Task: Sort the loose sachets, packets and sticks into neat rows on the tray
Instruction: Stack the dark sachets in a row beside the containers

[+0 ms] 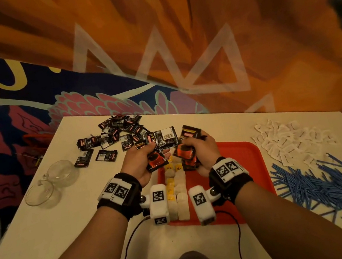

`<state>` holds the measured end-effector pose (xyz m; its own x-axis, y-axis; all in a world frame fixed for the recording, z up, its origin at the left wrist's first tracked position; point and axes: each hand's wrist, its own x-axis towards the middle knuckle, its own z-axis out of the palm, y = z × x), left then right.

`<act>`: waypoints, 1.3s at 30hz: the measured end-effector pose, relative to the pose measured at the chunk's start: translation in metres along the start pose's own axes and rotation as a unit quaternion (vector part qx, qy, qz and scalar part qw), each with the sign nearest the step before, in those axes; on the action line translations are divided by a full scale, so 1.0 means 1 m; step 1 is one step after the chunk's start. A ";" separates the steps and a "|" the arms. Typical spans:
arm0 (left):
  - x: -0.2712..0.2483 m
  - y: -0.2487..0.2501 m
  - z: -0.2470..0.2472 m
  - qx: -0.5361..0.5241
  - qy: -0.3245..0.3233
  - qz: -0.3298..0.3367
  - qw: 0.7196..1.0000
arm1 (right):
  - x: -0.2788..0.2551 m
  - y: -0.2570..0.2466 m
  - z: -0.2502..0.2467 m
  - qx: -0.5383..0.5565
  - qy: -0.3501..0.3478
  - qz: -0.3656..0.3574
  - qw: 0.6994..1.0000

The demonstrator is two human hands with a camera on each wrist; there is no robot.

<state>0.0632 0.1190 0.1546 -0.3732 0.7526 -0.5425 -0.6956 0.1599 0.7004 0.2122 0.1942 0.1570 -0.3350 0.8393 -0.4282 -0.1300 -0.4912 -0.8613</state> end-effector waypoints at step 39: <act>-0.002 -0.006 -0.006 0.055 0.030 0.005 0.998 | -0.007 0.007 0.009 -0.078 -0.119 -0.066 0.988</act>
<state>0.0642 0.1130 0.1490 -0.4175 0.7159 -0.5597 -0.6220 0.2238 0.7503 0.2053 0.1831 0.1567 -0.5368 0.8059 -0.2497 -0.0484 -0.3249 -0.9445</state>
